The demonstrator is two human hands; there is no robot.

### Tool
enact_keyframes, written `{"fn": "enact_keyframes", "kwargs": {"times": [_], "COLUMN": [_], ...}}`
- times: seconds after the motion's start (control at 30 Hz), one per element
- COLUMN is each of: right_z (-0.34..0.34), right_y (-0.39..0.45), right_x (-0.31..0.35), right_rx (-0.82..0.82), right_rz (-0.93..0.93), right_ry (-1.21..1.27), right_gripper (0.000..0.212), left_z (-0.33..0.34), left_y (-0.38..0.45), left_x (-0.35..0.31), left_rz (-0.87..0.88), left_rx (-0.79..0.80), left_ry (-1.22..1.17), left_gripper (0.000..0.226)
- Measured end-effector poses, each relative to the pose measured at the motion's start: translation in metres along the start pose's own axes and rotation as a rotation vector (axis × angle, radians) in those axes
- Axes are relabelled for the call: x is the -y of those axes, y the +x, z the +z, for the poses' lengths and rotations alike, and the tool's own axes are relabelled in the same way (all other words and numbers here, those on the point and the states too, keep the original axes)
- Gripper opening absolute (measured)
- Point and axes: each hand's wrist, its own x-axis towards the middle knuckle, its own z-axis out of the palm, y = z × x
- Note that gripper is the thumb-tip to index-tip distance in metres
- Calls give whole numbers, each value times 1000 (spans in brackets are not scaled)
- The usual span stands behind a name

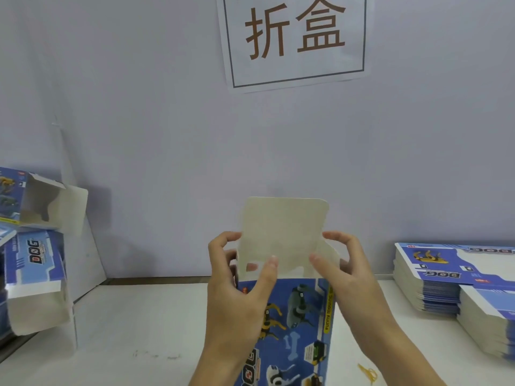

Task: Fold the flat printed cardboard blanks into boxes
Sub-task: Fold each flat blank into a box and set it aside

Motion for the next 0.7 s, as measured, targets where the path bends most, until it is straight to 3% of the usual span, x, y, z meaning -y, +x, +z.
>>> {"fn": "enact_keyframes", "kwargs": {"times": [0.07, 0.17, 0.33, 0.5, 0.7], "right_z": [-4, -15, -19, -12, -20], "right_y": [3, 3, 5, 7, 7], "right_x": [3, 9, 9, -5, 3], "right_rx": [-112, -103, -100, -269, -200], "right_rz": [-15, -1, -17, -126, -85], "right_ry": [-109, -283, -452, -748, -578], "right_gripper": [22, 27, 24, 17, 21], "left_z": [2, 1, 0, 7, 1], "left_y": [-1, -2, -4, -8, -7], "left_x": [-3, -9, -13, -17, -21], "left_rz": [122, 284, 367, 465, 499], "left_rx": [25, 39, 65, 124, 175], "left_ry": [105, 256, 443, 564, 604], "left_gripper": [47, 50, 51, 52, 54]}}
